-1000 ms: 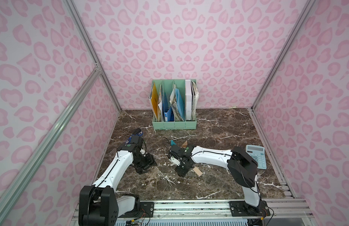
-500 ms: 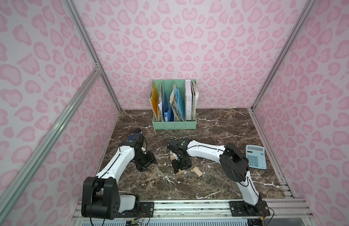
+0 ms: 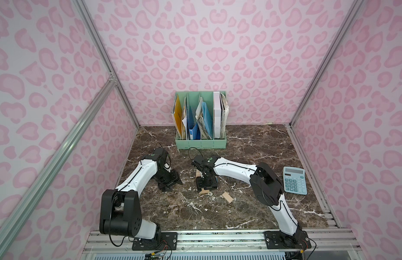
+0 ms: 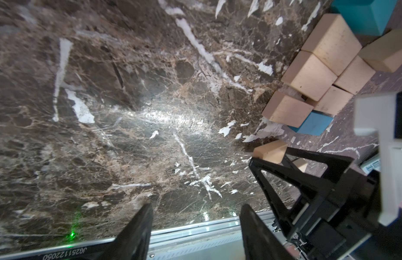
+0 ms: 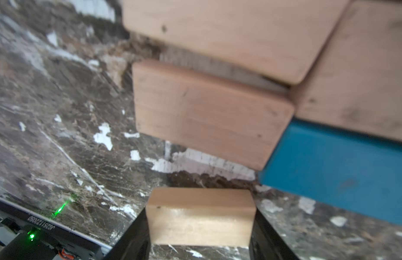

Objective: Assemble a carrot with building blocks
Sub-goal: Assemble the building block at the center of the board.

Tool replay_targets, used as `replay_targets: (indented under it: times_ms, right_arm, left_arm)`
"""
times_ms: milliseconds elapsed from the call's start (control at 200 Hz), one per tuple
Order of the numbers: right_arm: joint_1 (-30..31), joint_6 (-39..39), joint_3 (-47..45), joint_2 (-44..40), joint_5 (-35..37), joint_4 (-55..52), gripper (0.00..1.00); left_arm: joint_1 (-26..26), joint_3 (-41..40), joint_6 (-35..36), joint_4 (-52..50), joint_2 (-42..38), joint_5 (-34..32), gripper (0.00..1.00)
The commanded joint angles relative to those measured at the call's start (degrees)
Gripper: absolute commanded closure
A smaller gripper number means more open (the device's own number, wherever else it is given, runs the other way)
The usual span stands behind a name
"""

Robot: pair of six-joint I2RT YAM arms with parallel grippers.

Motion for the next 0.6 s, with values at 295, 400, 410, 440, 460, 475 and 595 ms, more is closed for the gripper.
replay_targets:
  times_ms: [295,400,410,440,460,475,595]
  right_arm:
    - [-0.8,1.2,4.8,3.4,3.9,-3.5,0.86]
    - [-0.9,1.4,5.1,3.7,4.0,-3.9,0.86]
    - [-0.9,1.4,5.2,3.7,4.0,-4.0,0.86]
    - [-0.9,1.4,5.4,3.7,4.1,-4.3,0.86]
    - [-0.9,1.5,5.5,3.7,4.3,-4.3,0.85]
    - [-0.9,1.5,5.5,3.7,4.3,-4.5,0.85]
    - [-0.8,2.1,5.2,3.6,4.5,-4.7,0.83]
  left_arm:
    - [1.9,1.8,4.1,-1.5,3.1,1.4,0.38]
    - [2.3,2.4,4.7,-1.5,3.8,1.7,0.38]
    - [2.4,2.5,4.7,-1.5,3.9,1.7,0.38]
    - [2.5,2.7,4.8,-1.5,4.3,1.9,0.38]
    - [2.4,2.8,4.9,-1.5,4.5,2.1,0.38]
    - [2.5,2.8,4.9,-1.5,4.6,2.1,0.38]
    - [2.5,2.9,5.2,-1.2,5.3,2.7,0.38]
